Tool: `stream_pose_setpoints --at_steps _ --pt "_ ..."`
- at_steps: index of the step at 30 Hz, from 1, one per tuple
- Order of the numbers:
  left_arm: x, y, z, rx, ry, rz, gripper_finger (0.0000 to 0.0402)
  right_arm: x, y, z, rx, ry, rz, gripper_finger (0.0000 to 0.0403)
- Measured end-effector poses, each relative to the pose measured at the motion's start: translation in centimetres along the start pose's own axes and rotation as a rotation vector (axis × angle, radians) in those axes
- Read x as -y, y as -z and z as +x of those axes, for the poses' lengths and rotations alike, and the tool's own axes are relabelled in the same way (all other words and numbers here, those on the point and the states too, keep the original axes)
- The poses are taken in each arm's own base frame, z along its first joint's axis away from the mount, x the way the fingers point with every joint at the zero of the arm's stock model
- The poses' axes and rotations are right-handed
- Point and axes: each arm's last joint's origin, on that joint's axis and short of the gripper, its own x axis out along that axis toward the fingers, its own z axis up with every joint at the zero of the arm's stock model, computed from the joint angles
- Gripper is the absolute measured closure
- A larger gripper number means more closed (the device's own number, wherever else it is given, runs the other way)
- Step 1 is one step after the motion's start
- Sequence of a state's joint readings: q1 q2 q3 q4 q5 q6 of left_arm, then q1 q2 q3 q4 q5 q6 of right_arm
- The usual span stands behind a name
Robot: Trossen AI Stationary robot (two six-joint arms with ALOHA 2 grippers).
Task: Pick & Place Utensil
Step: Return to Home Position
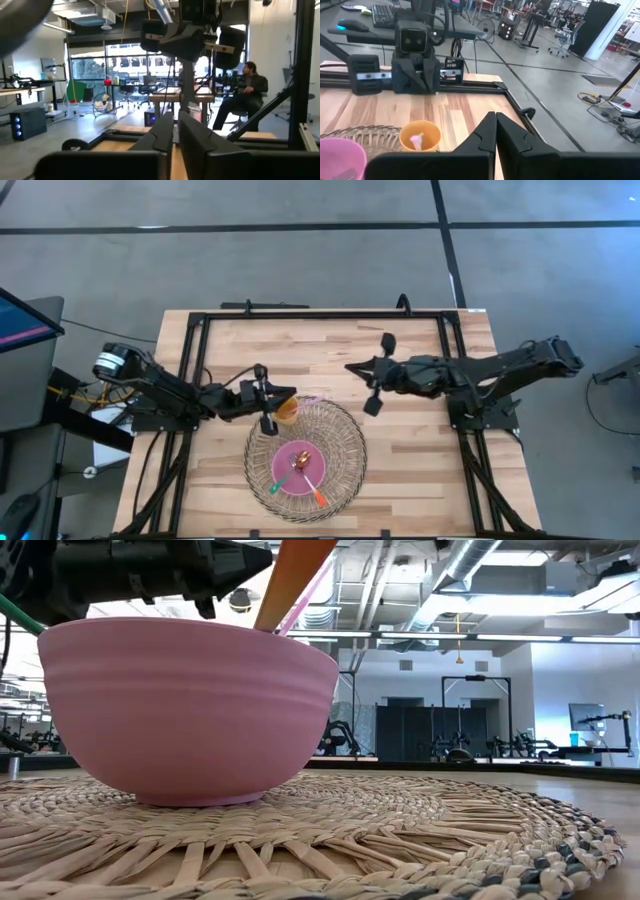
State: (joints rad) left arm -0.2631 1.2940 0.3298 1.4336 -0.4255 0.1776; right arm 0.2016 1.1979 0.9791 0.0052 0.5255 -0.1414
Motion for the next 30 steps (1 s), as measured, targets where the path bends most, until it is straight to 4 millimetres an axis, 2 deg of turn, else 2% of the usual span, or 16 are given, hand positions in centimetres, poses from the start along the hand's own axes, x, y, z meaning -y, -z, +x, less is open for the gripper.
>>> stream_pose_setpoints --at_steps 3,8,15,22,26,30 --pt "-0.5 -0.5 -0.1 -0.029 -0.008 0.019 0.0394 0.7 -0.3 -1.2 -0.009 -0.002 -0.005 0.0403" --pt "-1.5 -1.6 -0.2 -0.044 -0.037 0.040 0.0395 1.6 -0.8 -2.6 0.010 0.001 0.007 0.0403" --pt "-2.8 -3.8 -1.2 -0.069 -0.058 0.062 0.0397 1.8 -0.6 -3.1 -0.019 -0.007 0.029 0.0403" --pt "-3.8 -6.2 -3.2 -0.085 -0.047 0.094 0.0397 2.3 -1.0 -4.5 0.003 -0.019 0.038 0.0403" --pt "-4.5 -7.0 -4.5 -0.121 -0.040 0.122 0.0397 3.1 -1.2 -6.2 0.016 -0.027 0.047 0.0403" --pt "-4.9 -7.9 -5.8 -0.114 0.000 0.132 0.0397 4.0 -0.4 -7.8 -0.027 -0.033 0.080 0.0403"
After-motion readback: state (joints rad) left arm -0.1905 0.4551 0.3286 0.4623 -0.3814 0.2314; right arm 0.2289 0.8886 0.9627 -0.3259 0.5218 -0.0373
